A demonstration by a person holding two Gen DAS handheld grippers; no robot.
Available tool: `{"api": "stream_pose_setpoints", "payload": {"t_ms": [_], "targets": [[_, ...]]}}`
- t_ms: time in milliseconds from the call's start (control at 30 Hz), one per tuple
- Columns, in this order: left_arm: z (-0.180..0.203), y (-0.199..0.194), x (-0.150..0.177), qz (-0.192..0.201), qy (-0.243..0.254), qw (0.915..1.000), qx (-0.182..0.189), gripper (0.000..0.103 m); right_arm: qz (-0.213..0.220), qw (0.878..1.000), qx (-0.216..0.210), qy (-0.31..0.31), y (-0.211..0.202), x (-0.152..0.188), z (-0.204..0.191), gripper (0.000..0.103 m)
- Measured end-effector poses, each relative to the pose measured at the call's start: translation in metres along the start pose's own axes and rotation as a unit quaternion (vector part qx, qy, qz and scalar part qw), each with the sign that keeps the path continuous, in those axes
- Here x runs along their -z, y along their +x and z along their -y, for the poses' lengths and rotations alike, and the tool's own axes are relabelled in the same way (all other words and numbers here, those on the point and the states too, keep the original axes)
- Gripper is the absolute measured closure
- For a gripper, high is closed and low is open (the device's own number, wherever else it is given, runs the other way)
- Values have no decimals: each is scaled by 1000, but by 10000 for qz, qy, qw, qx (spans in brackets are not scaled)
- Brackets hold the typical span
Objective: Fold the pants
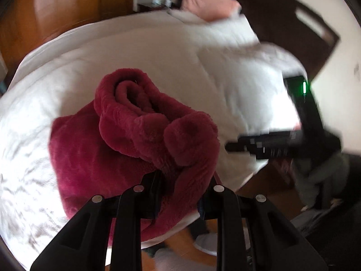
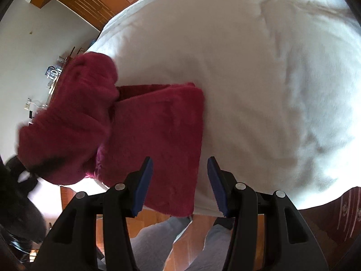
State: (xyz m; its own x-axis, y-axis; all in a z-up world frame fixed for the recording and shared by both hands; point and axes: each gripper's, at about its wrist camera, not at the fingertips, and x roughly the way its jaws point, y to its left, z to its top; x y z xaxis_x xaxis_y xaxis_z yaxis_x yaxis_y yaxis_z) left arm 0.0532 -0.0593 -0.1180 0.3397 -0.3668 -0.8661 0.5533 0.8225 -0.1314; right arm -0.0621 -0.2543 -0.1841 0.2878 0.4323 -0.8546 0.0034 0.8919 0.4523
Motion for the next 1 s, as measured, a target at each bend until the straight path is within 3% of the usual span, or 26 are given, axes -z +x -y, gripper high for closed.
{"api": "stream_pose_setpoints", "payload": {"t_ms": [200,300,500,633,700,833,1000], "targets": [[44,54,37,-543,873,9935,-481,80,-89,9988,-482,85,6,-8,7,51],[53,67,47,-610,1081,9898,-698,79,-107,9973,-675,273,12,-18,11,44],[53,72,53,-591,919,9911,-757,79,-282,9907,-1220,533,31,-48,0,34],[51,68,67,-527,802,9925,-753,79,-546,9839,-1646,423,50,-68,-25,21],[50,66,71,-493,737,9932,-753,79,-684,9840,-1628,250,60,-73,-38,19],[48,61,75,-433,619,9941,-781,79,-997,9893,-1049,-199,89,-78,-62,19],[45,57,79,-438,590,9940,-806,79,-1050,9888,-984,-404,95,-77,-76,20]]}}
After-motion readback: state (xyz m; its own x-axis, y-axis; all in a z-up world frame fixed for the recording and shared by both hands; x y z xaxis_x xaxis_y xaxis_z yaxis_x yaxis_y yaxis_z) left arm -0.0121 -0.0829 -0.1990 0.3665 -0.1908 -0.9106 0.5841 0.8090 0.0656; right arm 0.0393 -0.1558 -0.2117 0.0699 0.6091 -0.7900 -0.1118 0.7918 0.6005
